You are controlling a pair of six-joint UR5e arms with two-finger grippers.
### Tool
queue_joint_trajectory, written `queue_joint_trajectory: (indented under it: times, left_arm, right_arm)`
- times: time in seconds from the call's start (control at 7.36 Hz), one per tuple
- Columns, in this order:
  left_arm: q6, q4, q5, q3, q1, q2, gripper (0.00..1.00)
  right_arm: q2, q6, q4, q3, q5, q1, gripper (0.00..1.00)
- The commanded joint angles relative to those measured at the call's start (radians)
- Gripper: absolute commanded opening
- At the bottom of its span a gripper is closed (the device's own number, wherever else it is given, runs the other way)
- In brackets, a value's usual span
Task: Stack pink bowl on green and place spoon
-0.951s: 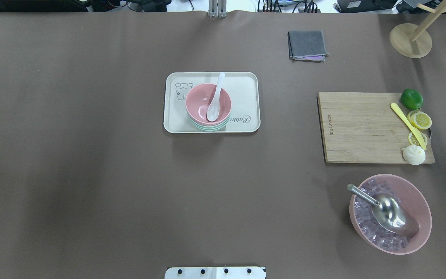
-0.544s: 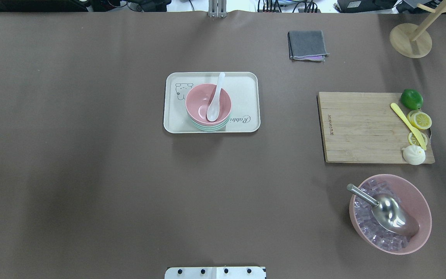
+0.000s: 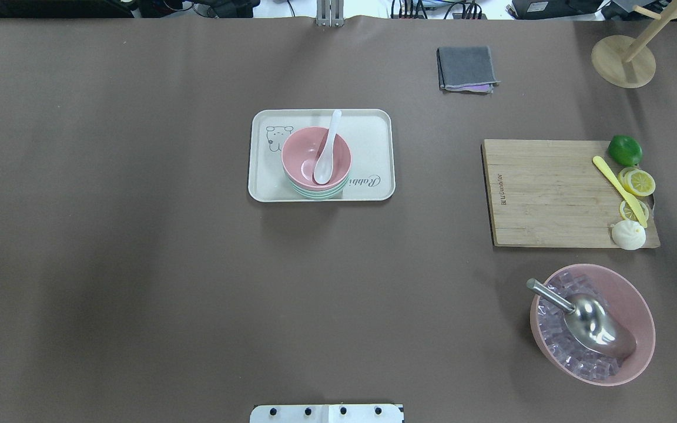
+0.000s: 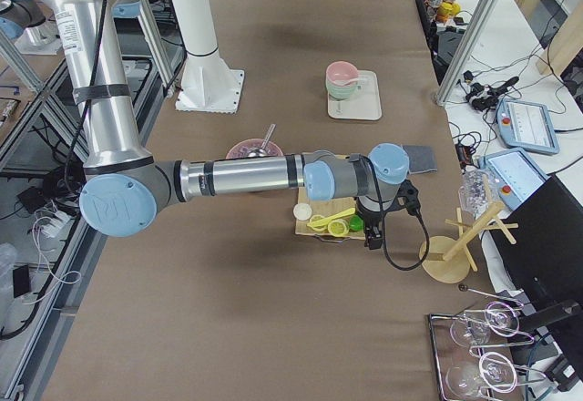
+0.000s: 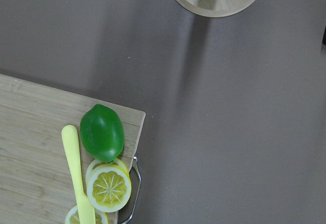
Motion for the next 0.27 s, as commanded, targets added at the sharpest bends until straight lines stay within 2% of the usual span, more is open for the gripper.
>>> queue_joint_trajectory:
  times: [0.0, 0.14]
  left_arm:
    - [-0.002, -0.001, -0.001, -0.002, 0.000, -0.001, 0.98]
    - [-0.002, -0.002, -0.001, -0.002, 0.000, -0.004, 0.98]
  right_arm:
    - [0.001, 0.000, 0.000, 0.001, 0.000, -0.001, 1.00]
    - [0.001, 0.000, 0.000, 0.001, 0.000, 0.000, 1.00]
